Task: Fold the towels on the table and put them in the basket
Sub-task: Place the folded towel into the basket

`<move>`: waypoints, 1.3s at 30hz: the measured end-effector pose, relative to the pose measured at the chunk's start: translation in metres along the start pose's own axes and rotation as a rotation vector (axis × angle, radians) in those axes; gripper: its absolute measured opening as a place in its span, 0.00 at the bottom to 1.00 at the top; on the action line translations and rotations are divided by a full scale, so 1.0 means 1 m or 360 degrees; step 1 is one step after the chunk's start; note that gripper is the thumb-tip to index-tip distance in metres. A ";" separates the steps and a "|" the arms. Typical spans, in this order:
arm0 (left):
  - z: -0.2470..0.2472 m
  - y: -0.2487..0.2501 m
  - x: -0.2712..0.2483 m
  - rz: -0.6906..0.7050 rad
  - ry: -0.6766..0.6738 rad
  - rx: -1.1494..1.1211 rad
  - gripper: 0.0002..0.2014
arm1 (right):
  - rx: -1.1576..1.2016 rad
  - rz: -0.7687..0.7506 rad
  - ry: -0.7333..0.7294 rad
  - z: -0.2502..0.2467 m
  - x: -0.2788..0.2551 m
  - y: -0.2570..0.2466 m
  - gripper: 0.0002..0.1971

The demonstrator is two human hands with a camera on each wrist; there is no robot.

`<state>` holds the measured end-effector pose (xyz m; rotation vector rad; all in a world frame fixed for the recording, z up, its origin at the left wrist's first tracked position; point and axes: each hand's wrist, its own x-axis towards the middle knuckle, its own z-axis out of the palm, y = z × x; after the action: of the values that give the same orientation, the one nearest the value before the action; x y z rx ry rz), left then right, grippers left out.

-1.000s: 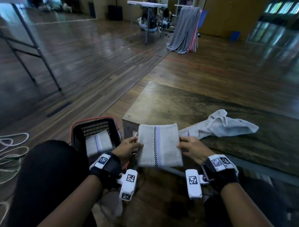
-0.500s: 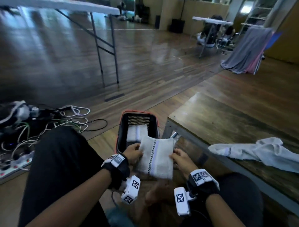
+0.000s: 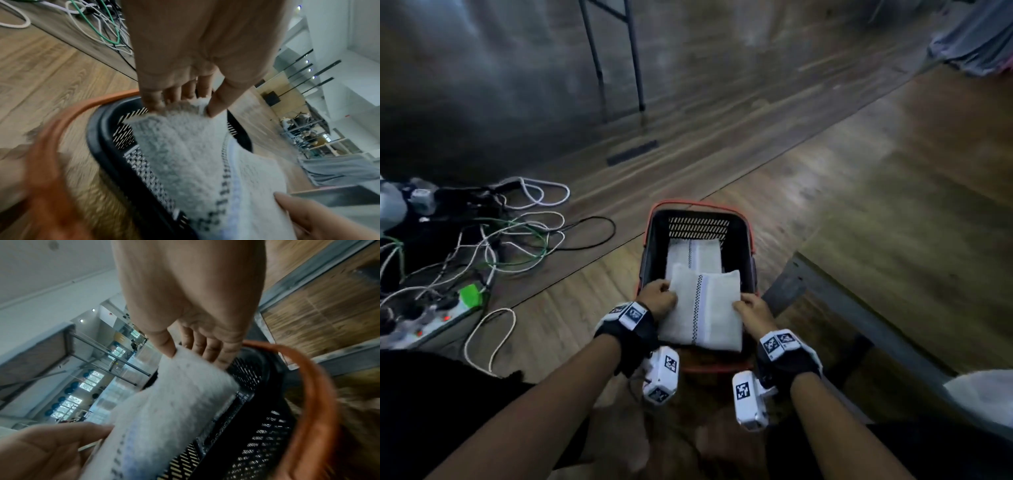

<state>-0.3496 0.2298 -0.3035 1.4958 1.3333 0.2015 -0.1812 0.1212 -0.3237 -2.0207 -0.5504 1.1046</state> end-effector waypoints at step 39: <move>0.071 -0.055 0.230 0.0421 0.0422 0.0940 0.29 | -0.1451 -0.0725 0.0486 0.096 0.215 0.027 0.30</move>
<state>-0.2506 0.3604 -0.4884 2.2095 1.4757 0.1871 -0.1467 0.2871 -0.4894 -2.5360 -1.4430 0.2410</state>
